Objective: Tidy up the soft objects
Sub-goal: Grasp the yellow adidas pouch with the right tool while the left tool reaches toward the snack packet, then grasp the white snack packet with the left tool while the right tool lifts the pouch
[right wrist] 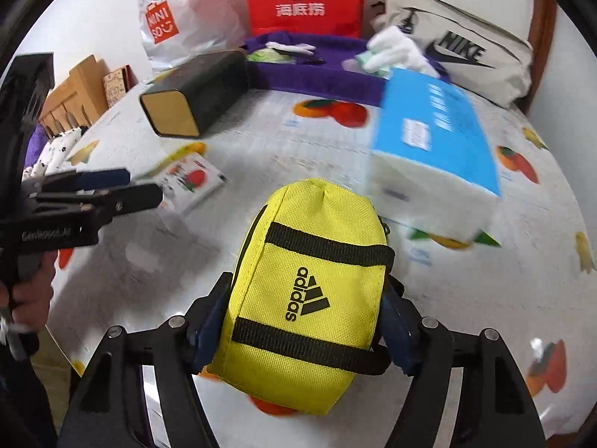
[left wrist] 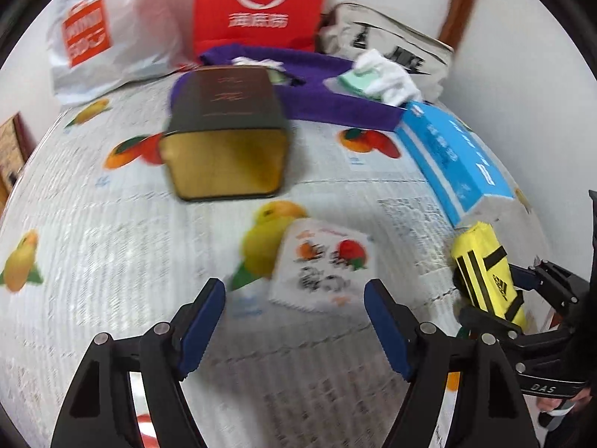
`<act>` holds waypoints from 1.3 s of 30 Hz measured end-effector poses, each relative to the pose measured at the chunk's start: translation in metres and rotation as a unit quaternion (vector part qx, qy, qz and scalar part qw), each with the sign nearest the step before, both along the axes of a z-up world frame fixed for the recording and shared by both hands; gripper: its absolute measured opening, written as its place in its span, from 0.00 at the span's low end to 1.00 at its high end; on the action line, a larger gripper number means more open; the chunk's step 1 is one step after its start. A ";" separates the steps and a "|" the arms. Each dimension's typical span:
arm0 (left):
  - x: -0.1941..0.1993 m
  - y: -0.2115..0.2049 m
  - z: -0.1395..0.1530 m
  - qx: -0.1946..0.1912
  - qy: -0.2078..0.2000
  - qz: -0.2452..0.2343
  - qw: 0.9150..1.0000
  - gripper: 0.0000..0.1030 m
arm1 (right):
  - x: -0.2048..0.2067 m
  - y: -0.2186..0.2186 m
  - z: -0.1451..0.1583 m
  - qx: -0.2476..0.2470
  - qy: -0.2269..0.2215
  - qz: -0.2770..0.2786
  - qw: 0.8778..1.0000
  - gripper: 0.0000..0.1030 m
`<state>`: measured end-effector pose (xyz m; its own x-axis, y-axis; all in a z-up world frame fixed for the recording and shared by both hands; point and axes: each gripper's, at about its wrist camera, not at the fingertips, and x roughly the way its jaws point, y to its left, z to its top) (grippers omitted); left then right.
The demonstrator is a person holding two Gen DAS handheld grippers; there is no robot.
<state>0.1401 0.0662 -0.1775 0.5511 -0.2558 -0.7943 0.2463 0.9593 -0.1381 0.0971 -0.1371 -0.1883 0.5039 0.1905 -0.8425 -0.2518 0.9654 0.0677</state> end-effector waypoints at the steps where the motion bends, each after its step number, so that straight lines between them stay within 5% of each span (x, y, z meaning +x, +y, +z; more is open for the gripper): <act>1: 0.001 -0.005 -0.002 0.004 -0.006 -0.004 1.000 0.73 | -0.001 -0.007 -0.002 0.003 0.004 -0.003 1.000 0.70; 6: 0.002 -0.024 -0.008 0.044 -0.032 -0.017 0.998 0.73 | -0.008 -0.029 -0.006 0.017 -0.012 -0.016 1.000 0.70; 13: 0.010 -0.036 -0.012 0.071 -0.027 -0.034 0.997 0.89 | -0.009 -0.031 -0.011 0.015 -0.043 -0.018 0.999 0.76; 27: 0.011 -0.038 -0.013 0.071 -0.029 -0.035 0.996 0.91 | -0.011 -0.034 -0.013 0.044 -0.064 -0.048 0.996 0.78; 35: 0.001 -0.046 -0.008 0.073 -0.045 -0.060 0.995 0.41 | -0.007 -0.049 -0.007 0.064 -0.038 -0.060 0.995 0.69; 39: 0.000 -0.046 -0.006 0.070 -0.036 -0.061 0.995 0.38 | -0.007 -0.055 -0.004 0.062 -0.035 -0.060 0.996 0.68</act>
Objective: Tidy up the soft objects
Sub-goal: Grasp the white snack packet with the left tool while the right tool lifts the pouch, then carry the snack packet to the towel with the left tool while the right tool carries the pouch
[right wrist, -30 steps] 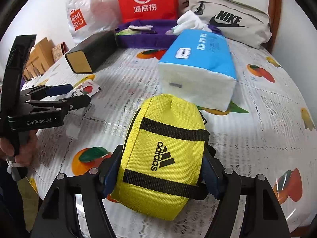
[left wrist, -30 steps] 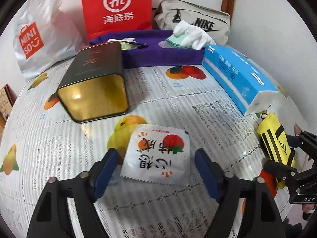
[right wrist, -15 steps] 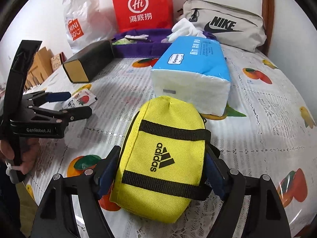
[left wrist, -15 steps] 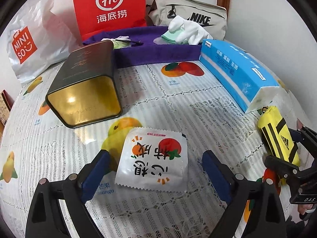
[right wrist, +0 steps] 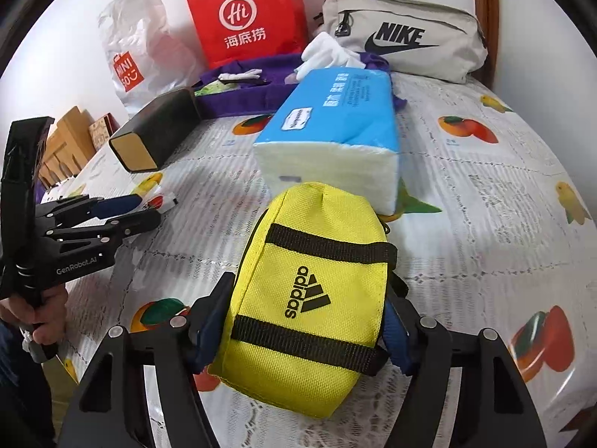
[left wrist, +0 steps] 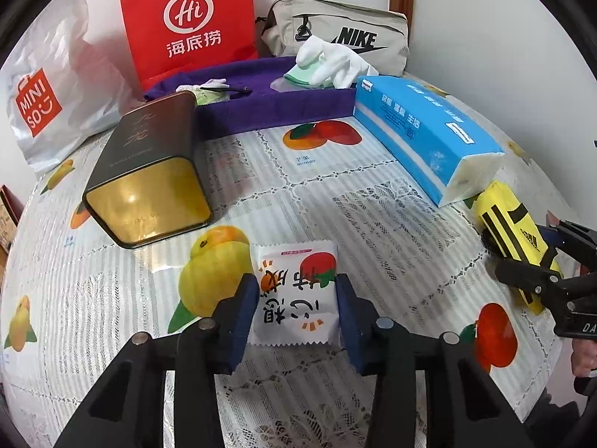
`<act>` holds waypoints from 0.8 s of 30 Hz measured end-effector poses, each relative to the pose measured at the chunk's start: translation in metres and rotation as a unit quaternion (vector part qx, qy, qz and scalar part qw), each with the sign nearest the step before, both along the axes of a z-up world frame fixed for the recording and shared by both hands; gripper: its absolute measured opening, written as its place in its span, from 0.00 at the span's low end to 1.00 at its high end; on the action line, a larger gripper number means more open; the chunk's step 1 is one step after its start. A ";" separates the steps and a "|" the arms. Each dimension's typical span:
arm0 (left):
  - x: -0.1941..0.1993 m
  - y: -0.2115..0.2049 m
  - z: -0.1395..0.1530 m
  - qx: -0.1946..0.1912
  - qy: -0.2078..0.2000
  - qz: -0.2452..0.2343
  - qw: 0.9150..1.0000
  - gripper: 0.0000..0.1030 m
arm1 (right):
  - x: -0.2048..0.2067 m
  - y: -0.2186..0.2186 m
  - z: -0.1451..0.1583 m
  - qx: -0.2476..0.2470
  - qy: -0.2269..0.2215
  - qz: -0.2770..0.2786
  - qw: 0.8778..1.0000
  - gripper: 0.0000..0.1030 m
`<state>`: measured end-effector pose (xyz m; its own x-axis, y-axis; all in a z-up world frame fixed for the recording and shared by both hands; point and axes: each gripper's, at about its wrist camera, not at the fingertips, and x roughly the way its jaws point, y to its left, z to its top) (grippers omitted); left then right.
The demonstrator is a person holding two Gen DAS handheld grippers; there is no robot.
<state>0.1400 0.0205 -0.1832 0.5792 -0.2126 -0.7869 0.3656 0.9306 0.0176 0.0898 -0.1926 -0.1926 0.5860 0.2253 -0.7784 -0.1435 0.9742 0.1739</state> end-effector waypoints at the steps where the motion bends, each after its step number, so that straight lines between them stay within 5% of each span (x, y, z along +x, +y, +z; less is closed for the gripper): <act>1: 0.000 0.001 0.001 -0.003 0.003 0.000 1.000 0.36 | 0.000 -0.002 0.001 -0.001 0.000 0.000 1.000 0.68; 8: -0.002 0.012 0.010 -0.025 0.017 0.016 0.999 0.28 | -0.004 -0.010 0.011 -0.010 -0.002 -0.003 1.000 0.67; 24: -0.008 0.044 0.044 -0.049 0.010 0.067 0.997 0.26 | -0.003 -0.009 0.031 -0.015 0.003 0.018 1.000 0.67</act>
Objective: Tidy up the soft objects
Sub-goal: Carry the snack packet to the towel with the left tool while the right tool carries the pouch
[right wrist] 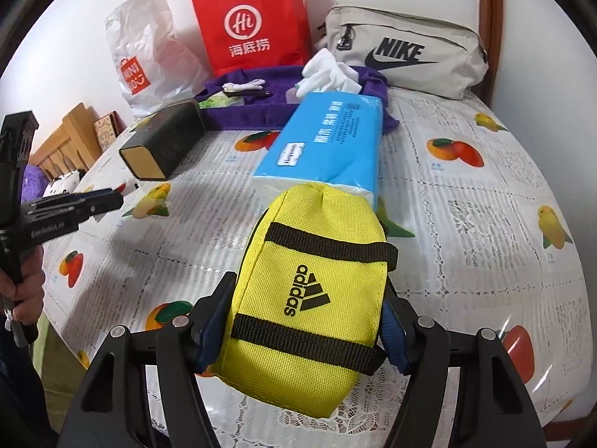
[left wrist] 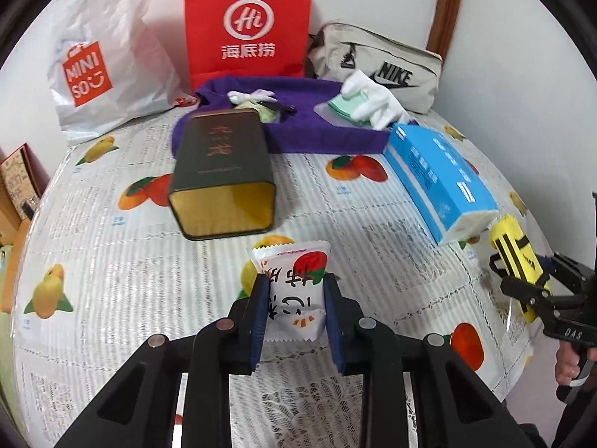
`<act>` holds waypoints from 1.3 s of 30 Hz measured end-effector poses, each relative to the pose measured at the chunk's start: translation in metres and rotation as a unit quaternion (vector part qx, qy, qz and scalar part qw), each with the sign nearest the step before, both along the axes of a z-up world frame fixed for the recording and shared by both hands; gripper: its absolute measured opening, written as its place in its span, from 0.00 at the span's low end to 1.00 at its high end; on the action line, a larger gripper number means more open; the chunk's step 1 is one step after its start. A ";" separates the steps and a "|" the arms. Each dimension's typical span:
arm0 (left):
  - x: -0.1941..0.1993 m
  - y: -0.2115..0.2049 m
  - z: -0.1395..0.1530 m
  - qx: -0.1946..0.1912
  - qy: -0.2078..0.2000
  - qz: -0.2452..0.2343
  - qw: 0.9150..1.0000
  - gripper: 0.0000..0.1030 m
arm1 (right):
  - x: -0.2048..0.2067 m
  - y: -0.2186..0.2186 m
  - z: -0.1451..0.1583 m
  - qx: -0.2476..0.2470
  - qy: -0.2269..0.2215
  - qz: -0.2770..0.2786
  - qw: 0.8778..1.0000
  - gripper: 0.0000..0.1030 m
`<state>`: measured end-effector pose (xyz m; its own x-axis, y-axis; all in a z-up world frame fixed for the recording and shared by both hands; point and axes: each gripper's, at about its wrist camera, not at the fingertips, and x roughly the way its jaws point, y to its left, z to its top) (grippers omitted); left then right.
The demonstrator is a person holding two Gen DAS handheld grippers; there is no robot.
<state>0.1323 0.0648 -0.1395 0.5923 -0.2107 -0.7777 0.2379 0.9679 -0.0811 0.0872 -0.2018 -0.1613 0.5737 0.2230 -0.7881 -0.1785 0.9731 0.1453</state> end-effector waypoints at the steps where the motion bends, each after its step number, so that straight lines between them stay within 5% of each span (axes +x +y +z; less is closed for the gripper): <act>1: 0.000 0.002 0.002 0.001 -0.001 0.004 1.000 0.26 | 0.001 0.000 0.000 -0.001 0.002 0.000 1.000 0.67; 18: 0.027 0.040 0.033 -0.006 -0.010 0.077 0.997 0.26 | 0.010 -0.015 0.041 0.011 -0.010 0.021 1.000 0.67; 39: 0.101 0.032 0.069 0.001 -0.025 0.090 0.996 0.26 | 0.102 -0.014 0.091 0.031 -0.054 0.039 0.997 0.67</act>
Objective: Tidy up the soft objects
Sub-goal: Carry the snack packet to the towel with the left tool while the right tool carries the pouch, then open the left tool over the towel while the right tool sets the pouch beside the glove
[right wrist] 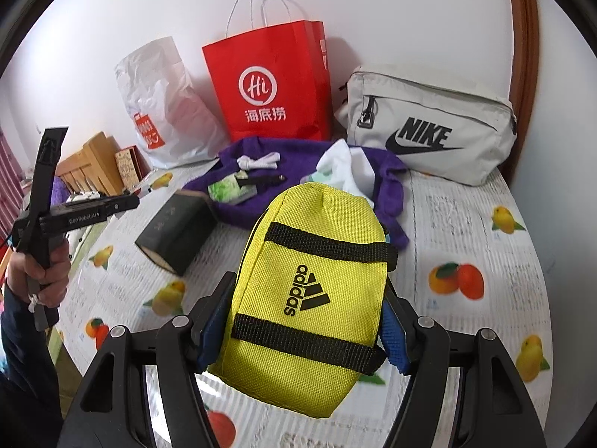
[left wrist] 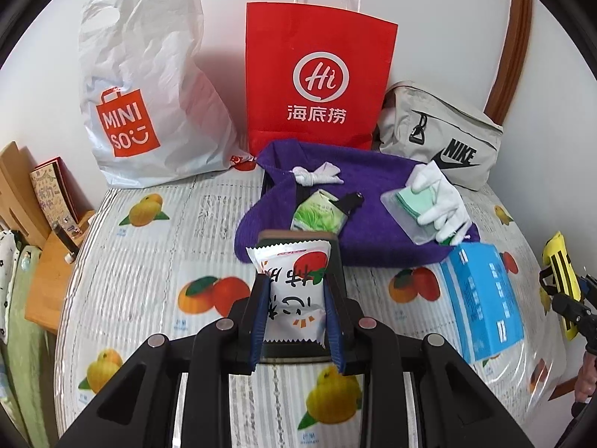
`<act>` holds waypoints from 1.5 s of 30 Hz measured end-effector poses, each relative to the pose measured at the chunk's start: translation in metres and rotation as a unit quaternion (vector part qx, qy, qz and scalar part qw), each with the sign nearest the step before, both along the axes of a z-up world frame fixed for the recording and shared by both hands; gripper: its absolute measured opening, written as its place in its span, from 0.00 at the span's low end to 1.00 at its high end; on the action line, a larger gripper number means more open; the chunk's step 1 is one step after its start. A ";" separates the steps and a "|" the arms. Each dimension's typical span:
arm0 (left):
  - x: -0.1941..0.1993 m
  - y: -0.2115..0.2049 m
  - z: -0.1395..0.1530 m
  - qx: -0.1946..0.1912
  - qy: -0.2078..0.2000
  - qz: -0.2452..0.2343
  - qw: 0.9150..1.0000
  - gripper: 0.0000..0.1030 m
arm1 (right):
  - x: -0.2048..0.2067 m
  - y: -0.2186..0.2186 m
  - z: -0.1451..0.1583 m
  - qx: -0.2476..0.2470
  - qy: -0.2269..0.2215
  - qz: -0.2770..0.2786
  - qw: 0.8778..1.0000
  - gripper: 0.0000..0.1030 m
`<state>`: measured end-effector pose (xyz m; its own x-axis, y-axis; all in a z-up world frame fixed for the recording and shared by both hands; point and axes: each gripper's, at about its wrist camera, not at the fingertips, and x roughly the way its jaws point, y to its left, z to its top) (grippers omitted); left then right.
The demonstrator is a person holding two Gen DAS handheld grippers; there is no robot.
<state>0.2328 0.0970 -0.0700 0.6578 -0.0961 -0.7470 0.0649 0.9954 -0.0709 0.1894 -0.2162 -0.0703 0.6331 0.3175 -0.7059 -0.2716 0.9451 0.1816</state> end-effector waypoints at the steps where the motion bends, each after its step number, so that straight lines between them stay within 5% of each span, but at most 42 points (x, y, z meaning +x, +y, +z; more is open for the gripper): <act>1: 0.004 0.000 0.001 -0.001 0.000 -0.001 1.000 0.26 | 0.006 0.000 0.000 0.001 0.001 -0.003 1.000 0.67; 22: 0.095 -0.011 0.002 -0.009 0.008 -0.023 1.000 0.26 | 0.125 0.045 -0.004 0.002 0.004 0.025 1.000 0.67; 45: 0.159 -0.027 -0.013 -0.016 0.029 -0.038 0.999 0.26 | 0.199 0.073 -0.044 -0.019 0.063 0.022 0.998 0.67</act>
